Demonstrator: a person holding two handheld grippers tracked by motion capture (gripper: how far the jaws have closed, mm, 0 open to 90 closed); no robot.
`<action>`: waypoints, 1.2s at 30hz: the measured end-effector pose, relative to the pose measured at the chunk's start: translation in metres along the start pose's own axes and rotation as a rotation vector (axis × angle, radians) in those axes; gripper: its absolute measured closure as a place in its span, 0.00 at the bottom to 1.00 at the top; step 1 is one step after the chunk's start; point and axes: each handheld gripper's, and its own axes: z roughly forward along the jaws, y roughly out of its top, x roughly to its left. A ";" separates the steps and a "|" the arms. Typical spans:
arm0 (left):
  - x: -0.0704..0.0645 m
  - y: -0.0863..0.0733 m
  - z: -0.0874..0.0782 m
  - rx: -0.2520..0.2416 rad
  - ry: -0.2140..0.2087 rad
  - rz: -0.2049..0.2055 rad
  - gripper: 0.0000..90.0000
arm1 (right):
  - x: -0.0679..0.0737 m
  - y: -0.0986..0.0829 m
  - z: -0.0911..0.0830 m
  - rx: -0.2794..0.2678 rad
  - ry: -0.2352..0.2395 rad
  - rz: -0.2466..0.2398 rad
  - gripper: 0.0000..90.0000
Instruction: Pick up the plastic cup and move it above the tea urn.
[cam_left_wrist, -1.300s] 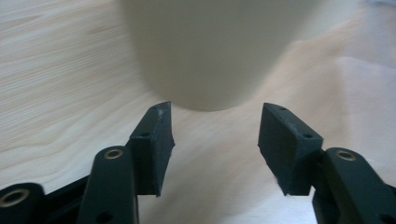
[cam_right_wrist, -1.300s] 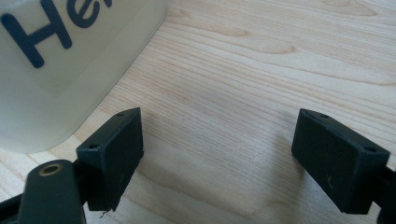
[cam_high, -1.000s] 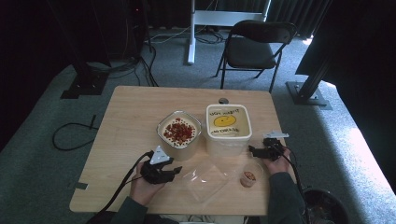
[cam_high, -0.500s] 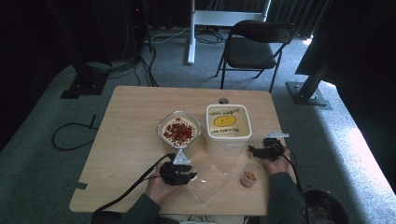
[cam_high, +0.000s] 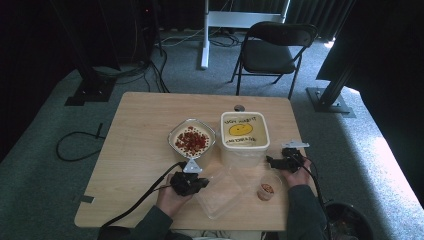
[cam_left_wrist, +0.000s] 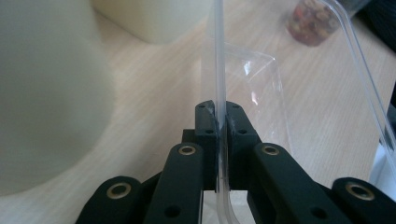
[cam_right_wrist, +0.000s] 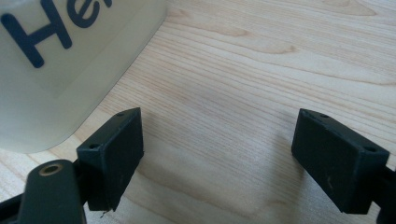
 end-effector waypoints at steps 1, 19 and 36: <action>0.001 0.001 -0.003 -0.005 -0.007 0.000 0.97 | 0.000 0.000 0.000 0.000 0.000 0.000 0.18; -0.001 0.033 -0.062 -0.153 -0.025 0.025 0.97 | 0.000 0.000 0.000 0.000 0.000 0.001 0.18; 0.047 0.087 -0.069 -0.259 0.021 -0.068 0.97 | 0.000 0.000 0.000 0.001 0.000 0.000 0.18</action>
